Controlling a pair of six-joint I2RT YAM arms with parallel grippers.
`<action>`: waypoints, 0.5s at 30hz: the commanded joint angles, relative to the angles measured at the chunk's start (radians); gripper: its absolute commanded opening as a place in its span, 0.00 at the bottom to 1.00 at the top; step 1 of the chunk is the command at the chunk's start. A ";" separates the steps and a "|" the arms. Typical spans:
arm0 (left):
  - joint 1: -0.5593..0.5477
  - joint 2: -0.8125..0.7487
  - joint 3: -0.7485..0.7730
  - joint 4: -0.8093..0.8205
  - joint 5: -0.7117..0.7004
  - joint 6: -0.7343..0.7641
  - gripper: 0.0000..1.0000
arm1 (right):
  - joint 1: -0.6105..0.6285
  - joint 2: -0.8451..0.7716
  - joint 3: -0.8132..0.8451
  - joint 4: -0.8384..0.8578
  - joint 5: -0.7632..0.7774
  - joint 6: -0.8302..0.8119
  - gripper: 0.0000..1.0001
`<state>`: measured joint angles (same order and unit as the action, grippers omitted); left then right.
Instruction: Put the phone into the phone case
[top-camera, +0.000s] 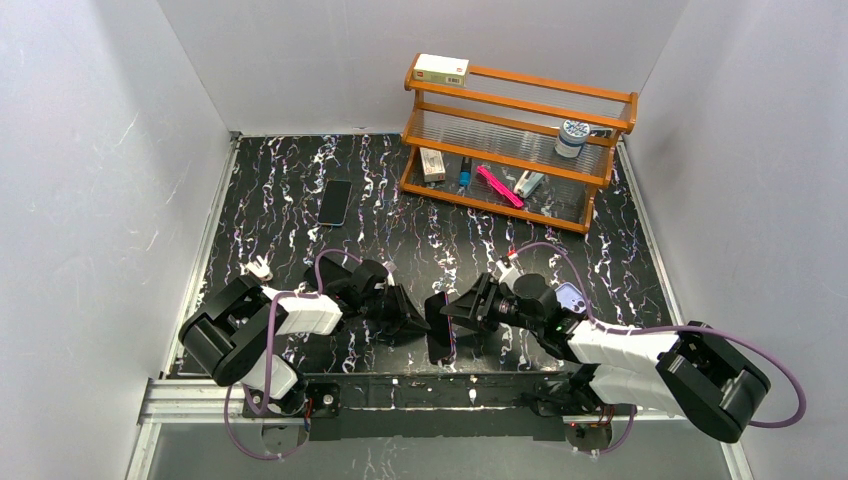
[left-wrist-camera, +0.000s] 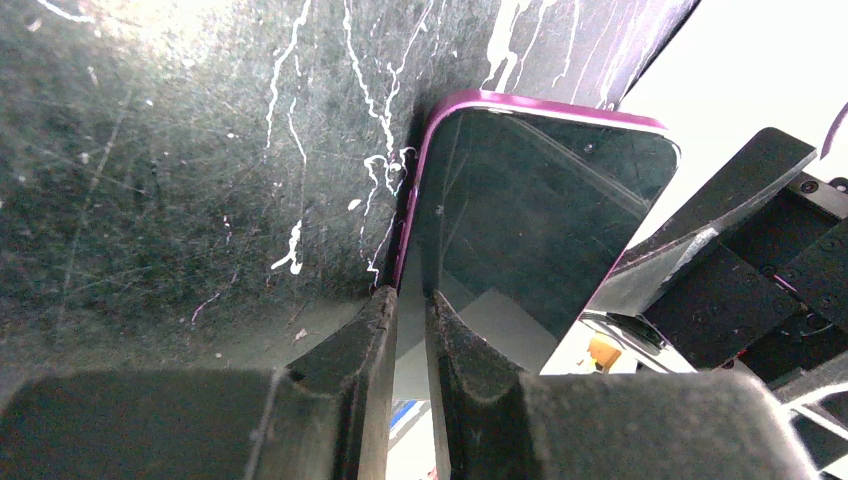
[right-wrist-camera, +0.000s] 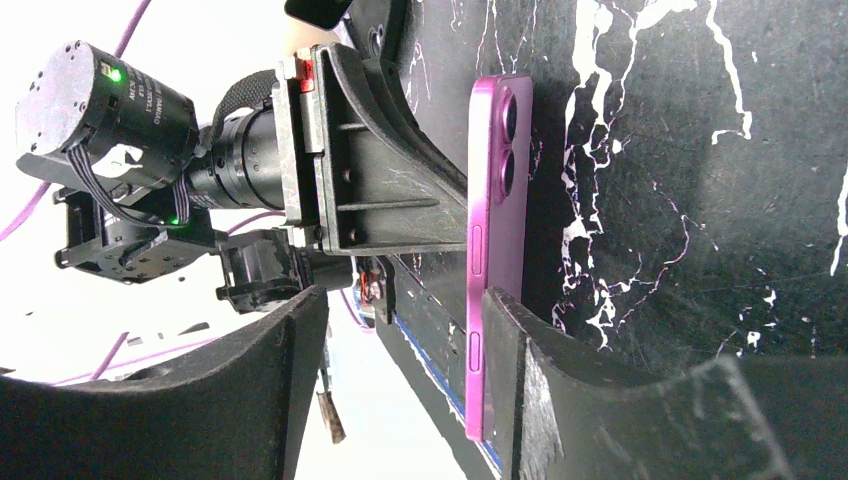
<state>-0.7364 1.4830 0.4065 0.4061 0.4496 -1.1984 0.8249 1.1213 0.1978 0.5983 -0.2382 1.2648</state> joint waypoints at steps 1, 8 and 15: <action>-0.012 -0.013 -0.001 0.032 0.011 -0.006 0.15 | 0.007 0.044 0.008 0.066 -0.010 0.022 0.64; -0.012 -0.013 0.000 0.036 0.009 -0.009 0.15 | 0.008 0.075 0.014 0.008 -0.014 0.015 0.59; -0.011 -0.029 -0.015 0.036 -0.004 -0.015 0.16 | 0.008 0.062 0.027 -0.078 0.016 0.001 0.29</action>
<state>-0.7418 1.4830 0.4046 0.4416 0.4526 -1.2110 0.8265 1.1923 0.1982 0.5594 -0.2375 1.2762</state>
